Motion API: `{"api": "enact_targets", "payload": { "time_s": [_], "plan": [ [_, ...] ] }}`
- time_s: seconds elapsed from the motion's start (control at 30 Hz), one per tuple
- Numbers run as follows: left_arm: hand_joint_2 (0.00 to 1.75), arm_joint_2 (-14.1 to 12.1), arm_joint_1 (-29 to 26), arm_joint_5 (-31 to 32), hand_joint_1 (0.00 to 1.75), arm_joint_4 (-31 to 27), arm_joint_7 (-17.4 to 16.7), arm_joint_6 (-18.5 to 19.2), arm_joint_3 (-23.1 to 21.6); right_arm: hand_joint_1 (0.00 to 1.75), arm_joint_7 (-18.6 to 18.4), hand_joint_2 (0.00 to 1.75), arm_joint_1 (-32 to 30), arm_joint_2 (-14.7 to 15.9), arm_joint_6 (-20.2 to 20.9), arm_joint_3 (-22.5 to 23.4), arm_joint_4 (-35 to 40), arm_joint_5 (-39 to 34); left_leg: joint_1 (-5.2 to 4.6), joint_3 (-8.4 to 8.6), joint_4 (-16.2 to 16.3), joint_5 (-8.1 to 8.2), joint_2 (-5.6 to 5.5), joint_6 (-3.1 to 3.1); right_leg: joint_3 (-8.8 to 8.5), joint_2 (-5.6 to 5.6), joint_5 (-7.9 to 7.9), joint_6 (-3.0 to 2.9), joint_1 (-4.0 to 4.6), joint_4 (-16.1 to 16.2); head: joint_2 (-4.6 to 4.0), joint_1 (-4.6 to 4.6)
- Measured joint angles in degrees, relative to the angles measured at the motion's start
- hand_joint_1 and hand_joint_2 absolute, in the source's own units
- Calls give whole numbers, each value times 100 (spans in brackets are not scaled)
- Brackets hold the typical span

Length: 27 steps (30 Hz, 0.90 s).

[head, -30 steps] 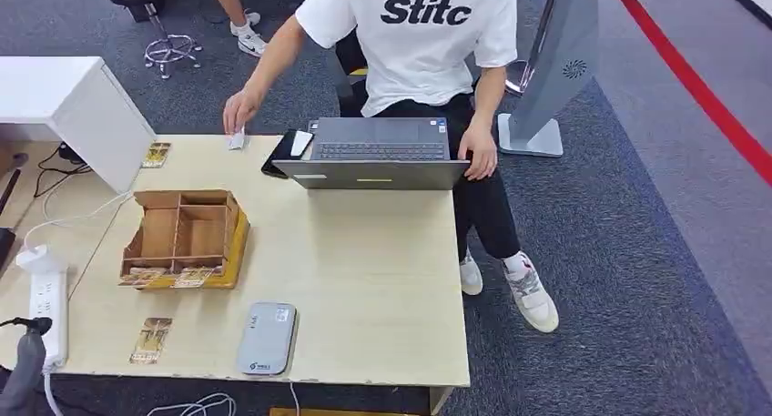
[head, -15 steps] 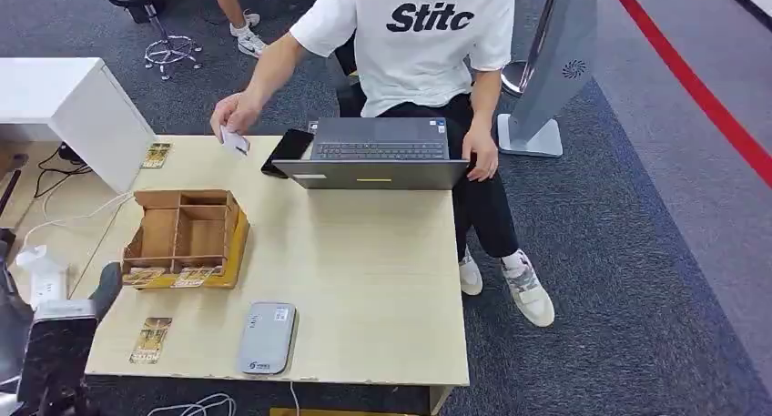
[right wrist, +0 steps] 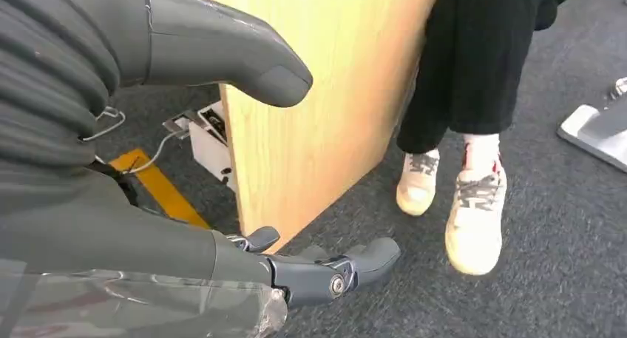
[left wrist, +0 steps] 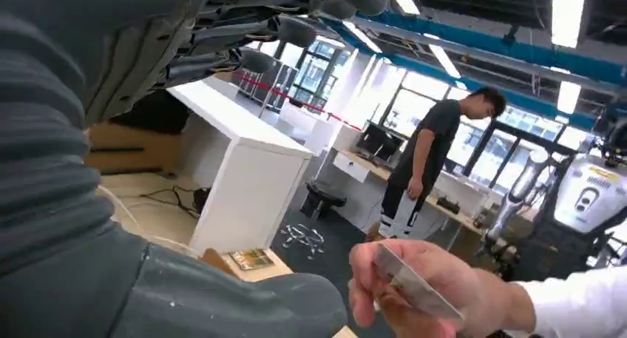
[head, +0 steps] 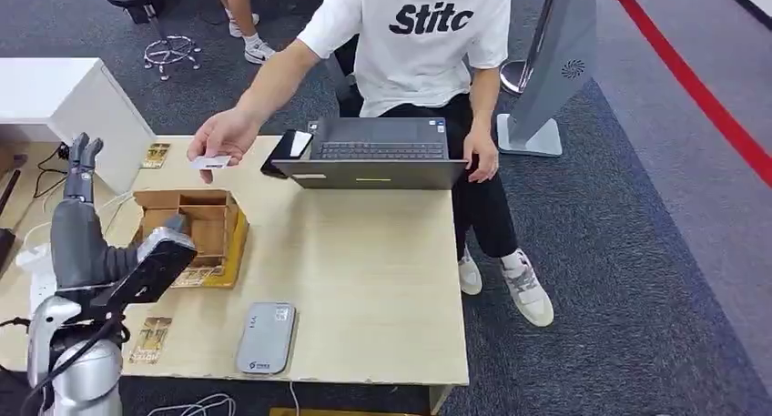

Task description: Pass the card to the sensor for recognition and then transmit it.

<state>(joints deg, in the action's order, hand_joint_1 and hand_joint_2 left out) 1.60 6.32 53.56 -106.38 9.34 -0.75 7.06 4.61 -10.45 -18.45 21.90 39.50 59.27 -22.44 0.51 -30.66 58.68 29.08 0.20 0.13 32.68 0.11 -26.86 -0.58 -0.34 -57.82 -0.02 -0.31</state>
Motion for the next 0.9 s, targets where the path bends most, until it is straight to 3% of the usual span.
{"api": "enact_targets", "payload": {
  "time_s": [0.43,0.67,0.7,0.73,0.9],
  "plan": [
    [175,-755,1307,1440,0,1139,-590,682,-686,0,0,175,481,66,251,402,-474,736,0,-13,0,-27,-1,-13,15,-1,24,-5,0,-2,0,0],
    [175,-1049,1745,2313,5,1493,-873,953,-916,0,-37,175,609,70,378,594,-608,1163,1,-17,0,-31,-2,-15,19,0,27,-4,0,-4,0,0],
    [175,-1067,1789,2346,101,1544,-879,969,-934,0,-48,175,642,70,385,636,-629,1197,1,-19,0,-31,-1,-15,21,0,27,-4,0,-3,0,-2],
    [175,-1091,1835,2364,175,1594,-881,977,-953,0,-50,175,676,70,385,678,-647,1211,2,-22,0,-33,-2,-16,22,-1,27,-4,1,-4,0,0],
    [175,-1161,1846,2339,175,1638,-811,934,-962,0,-87,175,688,70,413,758,-656,1292,2,-25,0,-34,-6,-18,23,-2,27,-4,1,-4,0,2]
  ]
}}
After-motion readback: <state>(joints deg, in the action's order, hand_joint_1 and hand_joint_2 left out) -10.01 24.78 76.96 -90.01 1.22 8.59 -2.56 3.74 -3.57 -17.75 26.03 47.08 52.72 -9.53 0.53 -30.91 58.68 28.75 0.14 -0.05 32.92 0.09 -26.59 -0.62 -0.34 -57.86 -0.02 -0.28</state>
